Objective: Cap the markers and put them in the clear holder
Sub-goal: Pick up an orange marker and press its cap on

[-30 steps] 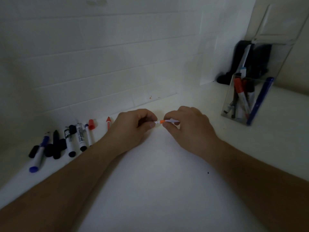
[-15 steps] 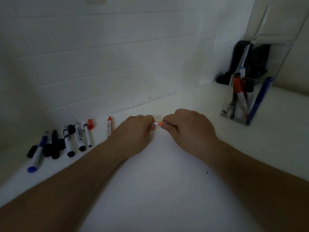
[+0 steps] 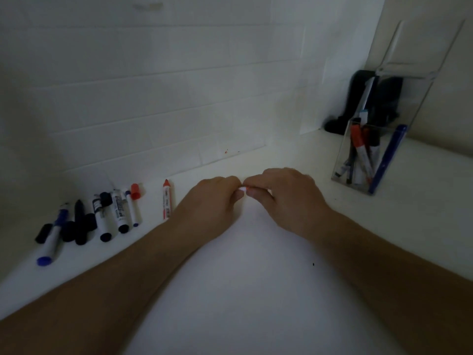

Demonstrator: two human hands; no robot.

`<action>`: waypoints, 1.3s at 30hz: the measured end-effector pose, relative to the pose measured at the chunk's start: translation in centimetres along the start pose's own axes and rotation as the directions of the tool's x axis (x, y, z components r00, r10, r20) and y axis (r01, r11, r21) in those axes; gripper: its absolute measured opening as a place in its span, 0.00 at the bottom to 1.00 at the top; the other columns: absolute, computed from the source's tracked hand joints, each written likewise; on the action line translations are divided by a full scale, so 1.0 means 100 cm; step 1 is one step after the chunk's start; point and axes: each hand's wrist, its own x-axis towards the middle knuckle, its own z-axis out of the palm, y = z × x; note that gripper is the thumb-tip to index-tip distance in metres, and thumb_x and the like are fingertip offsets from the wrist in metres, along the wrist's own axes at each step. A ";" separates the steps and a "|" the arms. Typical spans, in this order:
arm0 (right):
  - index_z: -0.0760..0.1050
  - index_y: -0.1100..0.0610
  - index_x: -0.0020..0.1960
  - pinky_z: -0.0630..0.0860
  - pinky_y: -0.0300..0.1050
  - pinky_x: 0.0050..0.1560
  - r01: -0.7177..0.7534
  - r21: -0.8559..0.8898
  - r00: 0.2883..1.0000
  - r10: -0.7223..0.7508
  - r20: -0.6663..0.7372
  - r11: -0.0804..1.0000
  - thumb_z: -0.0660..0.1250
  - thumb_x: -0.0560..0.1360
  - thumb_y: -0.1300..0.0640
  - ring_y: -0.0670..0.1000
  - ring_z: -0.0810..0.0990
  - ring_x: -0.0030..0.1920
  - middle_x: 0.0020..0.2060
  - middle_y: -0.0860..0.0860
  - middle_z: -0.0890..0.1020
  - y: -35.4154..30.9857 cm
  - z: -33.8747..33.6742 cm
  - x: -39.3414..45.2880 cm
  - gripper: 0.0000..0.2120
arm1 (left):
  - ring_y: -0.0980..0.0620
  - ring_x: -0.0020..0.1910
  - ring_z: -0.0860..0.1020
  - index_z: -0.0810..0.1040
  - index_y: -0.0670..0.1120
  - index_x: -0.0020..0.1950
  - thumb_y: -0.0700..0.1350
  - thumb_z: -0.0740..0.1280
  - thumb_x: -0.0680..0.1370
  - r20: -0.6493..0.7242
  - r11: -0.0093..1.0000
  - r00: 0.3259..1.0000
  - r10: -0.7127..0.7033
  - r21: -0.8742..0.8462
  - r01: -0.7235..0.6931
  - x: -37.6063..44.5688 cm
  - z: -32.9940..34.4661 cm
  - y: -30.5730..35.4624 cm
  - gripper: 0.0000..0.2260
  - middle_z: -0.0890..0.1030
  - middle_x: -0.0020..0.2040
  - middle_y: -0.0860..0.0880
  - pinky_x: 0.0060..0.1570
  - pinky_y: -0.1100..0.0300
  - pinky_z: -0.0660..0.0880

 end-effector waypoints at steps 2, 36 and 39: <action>0.79 0.37 0.57 0.69 0.53 0.54 0.002 -0.121 0.999 -0.009 -0.053 0.993 0.58 0.81 0.37 0.52 0.77 0.49 0.43 0.43 0.83 0.001 -0.003 0.000 0.13 | 0.49 0.37 0.75 0.74 0.48 0.45 0.55 0.54 0.81 -0.029 0.999 0.998 0.052 -0.003 -0.052 0.002 0.001 0.001 0.15 0.76 0.37 0.51 0.39 0.52 0.70; 0.72 0.49 0.66 0.71 0.49 0.46 -0.424 -0.252 0.876 0.323 -0.359 0.870 0.54 0.85 0.52 0.53 0.73 0.44 0.45 0.53 0.78 0.110 -0.125 -0.003 0.13 | 0.55 0.60 0.74 0.68 0.61 0.72 0.50 0.63 0.80 -0.067 0.964 0.972 0.226 -0.127 -0.233 -0.014 0.010 0.011 0.21 0.74 0.62 0.57 0.56 0.64 0.70; 0.75 0.49 0.57 0.67 0.51 0.48 -0.477 -0.449 0.877 0.372 -0.305 0.756 0.54 0.84 0.48 0.53 0.69 0.44 0.41 0.52 0.77 0.115 -0.119 -0.012 0.12 | 0.55 0.60 0.75 0.69 0.61 0.72 0.50 0.63 0.80 -0.062 0.964 0.973 0.223 -0.131 -0.230 -0.014 0.011 0.011 0.20 0.75 0.62 0.57 0.56 0.63 0.71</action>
